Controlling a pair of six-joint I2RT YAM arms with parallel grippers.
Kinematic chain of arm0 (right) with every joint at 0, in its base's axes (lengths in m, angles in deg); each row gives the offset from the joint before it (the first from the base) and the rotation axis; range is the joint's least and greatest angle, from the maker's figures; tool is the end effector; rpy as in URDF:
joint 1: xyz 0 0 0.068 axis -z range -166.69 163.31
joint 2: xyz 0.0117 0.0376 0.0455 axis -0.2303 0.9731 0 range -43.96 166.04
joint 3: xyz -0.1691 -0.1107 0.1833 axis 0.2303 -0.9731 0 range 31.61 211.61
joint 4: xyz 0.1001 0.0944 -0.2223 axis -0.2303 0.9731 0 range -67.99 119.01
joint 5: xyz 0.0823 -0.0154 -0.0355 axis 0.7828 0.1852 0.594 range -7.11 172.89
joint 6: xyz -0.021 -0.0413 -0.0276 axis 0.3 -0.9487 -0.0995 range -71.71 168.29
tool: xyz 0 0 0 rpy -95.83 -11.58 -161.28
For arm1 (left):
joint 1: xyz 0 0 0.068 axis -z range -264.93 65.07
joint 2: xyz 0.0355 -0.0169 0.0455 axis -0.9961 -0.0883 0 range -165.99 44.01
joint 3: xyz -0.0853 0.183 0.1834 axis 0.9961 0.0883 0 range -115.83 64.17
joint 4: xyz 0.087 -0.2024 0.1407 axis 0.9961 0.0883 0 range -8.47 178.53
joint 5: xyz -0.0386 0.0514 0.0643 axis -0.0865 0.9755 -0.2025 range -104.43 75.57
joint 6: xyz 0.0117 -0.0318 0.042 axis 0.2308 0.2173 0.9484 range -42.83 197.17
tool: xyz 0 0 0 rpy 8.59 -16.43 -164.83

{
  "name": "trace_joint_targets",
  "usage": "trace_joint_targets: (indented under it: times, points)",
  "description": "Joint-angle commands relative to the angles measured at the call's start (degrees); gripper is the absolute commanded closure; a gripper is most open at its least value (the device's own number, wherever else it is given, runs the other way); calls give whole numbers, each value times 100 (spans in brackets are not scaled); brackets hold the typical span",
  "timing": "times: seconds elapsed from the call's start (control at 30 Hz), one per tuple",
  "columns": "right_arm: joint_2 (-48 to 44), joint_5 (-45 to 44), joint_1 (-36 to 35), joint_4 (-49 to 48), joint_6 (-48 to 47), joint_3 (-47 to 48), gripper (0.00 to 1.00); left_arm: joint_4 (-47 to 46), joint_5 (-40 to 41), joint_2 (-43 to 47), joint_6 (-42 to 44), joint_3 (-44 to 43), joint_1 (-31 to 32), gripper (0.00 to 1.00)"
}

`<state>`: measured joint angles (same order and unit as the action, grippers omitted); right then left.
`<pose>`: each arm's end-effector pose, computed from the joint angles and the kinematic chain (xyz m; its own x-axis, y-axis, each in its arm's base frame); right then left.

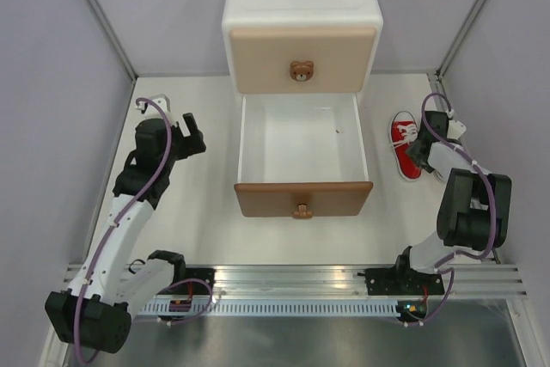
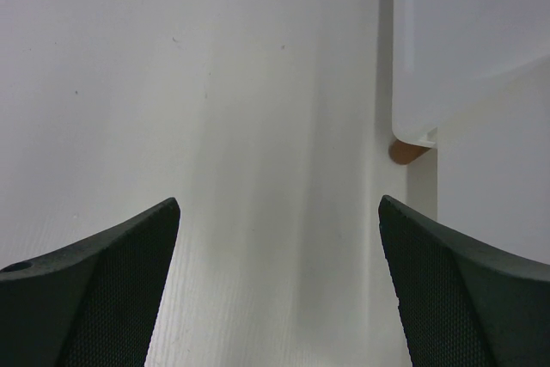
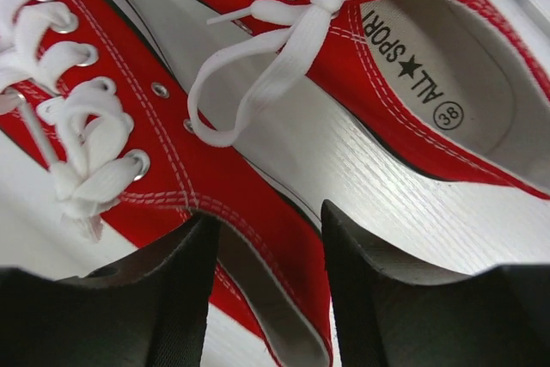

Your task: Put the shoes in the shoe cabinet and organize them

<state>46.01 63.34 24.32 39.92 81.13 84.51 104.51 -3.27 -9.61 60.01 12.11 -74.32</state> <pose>0.3053 -0.0715 0.1896 -0.4756 0.6131 -0.6308 0.7455 0.6616 0.0809 0.2067 -0.0318 0.3339 -0.3924 -0.2210 -0.8928 -0.1130 0.9749 -0.1916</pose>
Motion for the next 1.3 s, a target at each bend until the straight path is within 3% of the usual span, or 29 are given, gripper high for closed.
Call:
trace_joint_targets:
  times: [0.0,0.1,0.33,0.47,0.6,0.73,1.27]
  points:
    - [231,214,51,-490,-163,-61,45,-330,185,-16,223,186,-24,1]
    - [354,364,42,-639,-330,-79,52,-338,132,-25,232,169,-24,1]
    - [591,1058,42,-798,-542,-43,55,-330,71,-60,205,239,-24,2]
    - [355,1217,-2,-824,-577,-87,77,-330,106,-51,214,257,-24,2]
    - [91,1313,-203,-693,-577,-26,84,-330,27,-69,170,257,-24,2]
    - [-181,1270,-300,-508,-463,1,99,-321,-96,-78,100,283,-24,2]
    - [-1842,1120,-406,484,-269,702,99,-172,9,186,170,397,-15,2]
